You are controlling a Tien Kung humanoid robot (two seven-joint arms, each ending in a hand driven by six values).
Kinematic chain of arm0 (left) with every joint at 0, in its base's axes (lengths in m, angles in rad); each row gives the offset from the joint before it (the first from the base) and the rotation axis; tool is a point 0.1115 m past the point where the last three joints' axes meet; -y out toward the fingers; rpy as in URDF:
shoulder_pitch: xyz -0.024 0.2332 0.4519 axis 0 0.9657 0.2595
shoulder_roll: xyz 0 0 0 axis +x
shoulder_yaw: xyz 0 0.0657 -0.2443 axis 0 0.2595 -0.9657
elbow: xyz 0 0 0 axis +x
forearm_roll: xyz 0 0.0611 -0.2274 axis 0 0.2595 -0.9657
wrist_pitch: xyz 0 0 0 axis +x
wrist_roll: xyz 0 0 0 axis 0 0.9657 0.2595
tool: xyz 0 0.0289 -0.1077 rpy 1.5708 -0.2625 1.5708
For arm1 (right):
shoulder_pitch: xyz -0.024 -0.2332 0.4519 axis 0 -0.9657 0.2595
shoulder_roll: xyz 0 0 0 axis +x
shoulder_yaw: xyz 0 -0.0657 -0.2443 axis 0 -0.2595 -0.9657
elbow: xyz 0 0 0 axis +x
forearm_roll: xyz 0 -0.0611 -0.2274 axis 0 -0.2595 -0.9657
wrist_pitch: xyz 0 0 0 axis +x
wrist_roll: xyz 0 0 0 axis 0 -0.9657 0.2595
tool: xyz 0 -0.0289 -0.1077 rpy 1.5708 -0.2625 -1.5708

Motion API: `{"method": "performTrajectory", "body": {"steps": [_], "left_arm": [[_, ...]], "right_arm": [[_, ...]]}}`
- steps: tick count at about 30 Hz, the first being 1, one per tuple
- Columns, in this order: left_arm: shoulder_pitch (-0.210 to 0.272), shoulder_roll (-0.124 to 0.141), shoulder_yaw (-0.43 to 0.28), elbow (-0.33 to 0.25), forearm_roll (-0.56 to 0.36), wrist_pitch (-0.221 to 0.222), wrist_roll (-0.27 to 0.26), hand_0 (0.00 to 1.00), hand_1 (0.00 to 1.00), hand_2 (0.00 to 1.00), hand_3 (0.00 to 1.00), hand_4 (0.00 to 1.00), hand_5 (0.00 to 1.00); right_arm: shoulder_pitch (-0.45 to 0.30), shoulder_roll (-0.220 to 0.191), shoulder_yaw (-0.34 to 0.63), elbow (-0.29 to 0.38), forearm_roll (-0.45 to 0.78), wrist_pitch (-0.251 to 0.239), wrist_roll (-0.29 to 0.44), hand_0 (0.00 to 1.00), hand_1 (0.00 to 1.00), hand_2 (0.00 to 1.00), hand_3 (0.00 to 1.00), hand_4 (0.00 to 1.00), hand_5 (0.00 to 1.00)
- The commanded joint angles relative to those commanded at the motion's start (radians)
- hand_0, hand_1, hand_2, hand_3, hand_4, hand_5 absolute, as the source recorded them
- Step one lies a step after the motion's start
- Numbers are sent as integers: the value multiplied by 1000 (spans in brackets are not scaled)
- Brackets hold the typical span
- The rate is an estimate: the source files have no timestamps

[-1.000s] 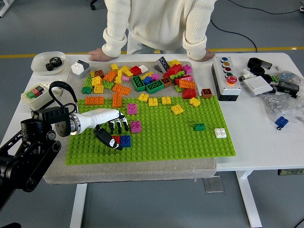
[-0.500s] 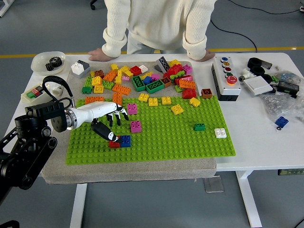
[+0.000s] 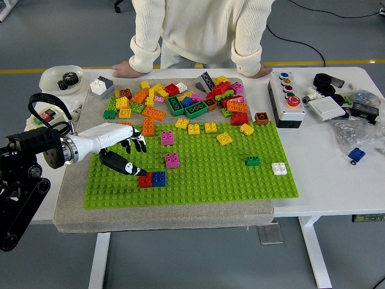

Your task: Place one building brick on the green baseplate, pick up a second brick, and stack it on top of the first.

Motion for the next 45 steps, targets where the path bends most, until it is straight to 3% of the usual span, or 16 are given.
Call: {"method": "performTrajectory", "body": {"steps": [10, 25, 36, 45], "left_arm": [[52, 24, -12, -25, 0, 80, -21, 998, 828, 842, 581, 998, 637], [130, 60, 32, -51, 0, 206, -66, 998, 881, 884, 584, 998, 669], [171, 56, 68, -62, 0, 322, -79, 998, 877, 891, 588, 998, 672], [181, 40, 94, -41, 0, 369, -81, 998, 877, 895, 594, 998, 675]], "right_arm": [[-2, 0, -1, 0, -5, -1, 1, 741, 644, 715, 605, 829, 404], [-1, 1, -3, 0, -4, -1, 3, 741, 643, 716, 604, 828, 405], [-4, 2, 1, 0, -3, -3, 3, 741, 643, 717, 604, 828, 406], [-2, 4, -2, 0, 3, -3, 5, 741, 643, 716, 603, 828, 407]]}}
